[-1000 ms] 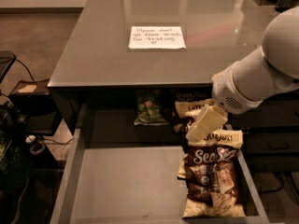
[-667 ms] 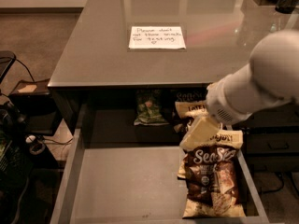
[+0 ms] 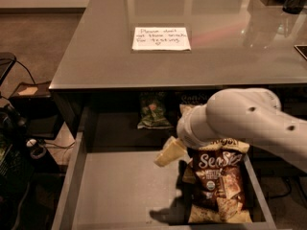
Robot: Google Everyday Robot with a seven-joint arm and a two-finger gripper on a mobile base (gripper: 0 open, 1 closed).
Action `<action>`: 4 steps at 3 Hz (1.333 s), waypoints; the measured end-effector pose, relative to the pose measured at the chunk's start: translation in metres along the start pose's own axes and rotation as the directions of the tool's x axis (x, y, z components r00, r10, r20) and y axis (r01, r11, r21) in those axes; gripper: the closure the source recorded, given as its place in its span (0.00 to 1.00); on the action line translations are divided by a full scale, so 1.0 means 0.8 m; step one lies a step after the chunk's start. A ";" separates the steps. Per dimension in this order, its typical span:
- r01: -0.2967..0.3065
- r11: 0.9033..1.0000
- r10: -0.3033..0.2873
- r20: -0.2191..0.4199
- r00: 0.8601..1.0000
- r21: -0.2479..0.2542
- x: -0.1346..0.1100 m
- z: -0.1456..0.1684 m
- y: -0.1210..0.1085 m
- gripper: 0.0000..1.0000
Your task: Pick green jalapeno chip bag from bottom drawer and place on counter
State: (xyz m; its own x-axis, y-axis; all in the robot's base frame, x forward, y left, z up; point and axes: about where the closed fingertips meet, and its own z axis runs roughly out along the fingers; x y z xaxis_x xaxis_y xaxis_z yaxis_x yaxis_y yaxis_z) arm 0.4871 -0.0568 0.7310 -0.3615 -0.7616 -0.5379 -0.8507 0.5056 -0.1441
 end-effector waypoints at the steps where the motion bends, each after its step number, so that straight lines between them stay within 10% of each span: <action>1: -0.012 1.000 0.011 0.069 0.998 0.023 -0.025 0.051 0.002 0.00; 4: -0.004 0.998 -0.004 0.121 0.993 0.061 -0.039 0.060 -0.005 0.00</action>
Offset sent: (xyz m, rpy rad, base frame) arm 0.0181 0.0277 -0.0204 0.0451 -0.0388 -0.0095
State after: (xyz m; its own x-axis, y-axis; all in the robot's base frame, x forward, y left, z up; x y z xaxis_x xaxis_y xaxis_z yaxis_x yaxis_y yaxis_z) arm 0.5202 -0.0159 0.7081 -0.3096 -0.7090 -0.6336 -0.8244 0.5322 -0.1926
